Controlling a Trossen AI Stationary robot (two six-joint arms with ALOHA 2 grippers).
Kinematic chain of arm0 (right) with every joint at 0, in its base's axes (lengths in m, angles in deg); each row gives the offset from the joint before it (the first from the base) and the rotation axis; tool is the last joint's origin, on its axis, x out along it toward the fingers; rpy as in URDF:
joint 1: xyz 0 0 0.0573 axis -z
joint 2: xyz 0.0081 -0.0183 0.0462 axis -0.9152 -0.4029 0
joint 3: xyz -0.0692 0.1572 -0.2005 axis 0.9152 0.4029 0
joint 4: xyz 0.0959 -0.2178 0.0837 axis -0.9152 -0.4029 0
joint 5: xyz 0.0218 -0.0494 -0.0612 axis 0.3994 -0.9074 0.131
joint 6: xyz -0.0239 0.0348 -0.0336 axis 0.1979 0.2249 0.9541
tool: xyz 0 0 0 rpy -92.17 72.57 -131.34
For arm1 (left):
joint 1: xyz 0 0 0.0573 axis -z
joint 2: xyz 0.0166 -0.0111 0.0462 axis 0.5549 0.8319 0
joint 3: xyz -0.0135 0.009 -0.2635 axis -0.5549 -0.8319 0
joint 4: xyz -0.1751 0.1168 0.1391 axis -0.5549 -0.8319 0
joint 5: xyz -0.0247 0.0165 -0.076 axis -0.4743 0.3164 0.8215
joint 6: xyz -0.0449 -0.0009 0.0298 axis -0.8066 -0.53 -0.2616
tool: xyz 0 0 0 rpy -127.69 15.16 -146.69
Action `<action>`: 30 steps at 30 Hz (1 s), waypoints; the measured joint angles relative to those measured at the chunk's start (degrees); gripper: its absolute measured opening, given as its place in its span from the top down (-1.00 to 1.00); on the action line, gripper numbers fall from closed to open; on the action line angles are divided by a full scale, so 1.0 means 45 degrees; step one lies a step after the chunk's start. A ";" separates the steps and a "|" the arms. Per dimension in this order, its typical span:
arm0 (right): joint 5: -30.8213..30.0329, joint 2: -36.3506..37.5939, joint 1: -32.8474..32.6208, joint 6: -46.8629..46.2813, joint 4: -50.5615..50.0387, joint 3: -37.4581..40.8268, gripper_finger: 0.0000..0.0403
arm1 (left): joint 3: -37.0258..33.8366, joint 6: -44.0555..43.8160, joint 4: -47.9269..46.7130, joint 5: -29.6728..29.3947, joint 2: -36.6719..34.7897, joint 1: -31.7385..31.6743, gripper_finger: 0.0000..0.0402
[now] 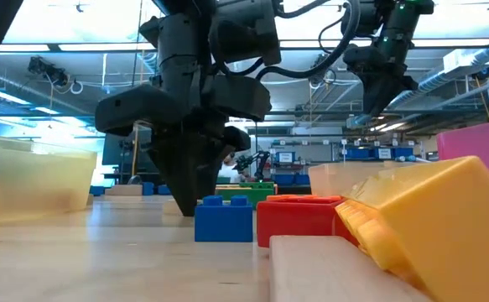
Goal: Sort blocks by size
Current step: Put the brown block into the orange bin
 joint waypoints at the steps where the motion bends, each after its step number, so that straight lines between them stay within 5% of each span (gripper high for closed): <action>1: 0.0000 0.0000 -0.0001 0.0001 -0.0001 0.0000 0.34 | -0.0010 0.0001 0.0010 -0.0003 -0.0069 -0.0007 0.45; 11: 0.0033 0.0199 -0.0410 -0.0057 -0.0217 0.0000 0.34 | -0.0049 -0.0064 0.0184 0.0773 -0.1515 -0.1225 0.51; 20: -0.1351 0.2345 -0.0858 -0.1651 -0.0632 0.0000 0.34 | -0.0044 -0.0029 0.2238 0.0378 -0.2939 -0.3085 0.51; 26: -0.1688 0.3893 -0.1087 -0.3198 0.0615 0.0828 0.34 | -0.0039 0.0367 0.3634 -0.2289 -0.3673 -0.3651 0.51; 30: -0.0476 0.4583 -0.1265 -0.4300 0.3674 0.2518 0.34 | -0.0024 0.1793 0.4242 -0.3811 -0.3853 -0.3652 0.51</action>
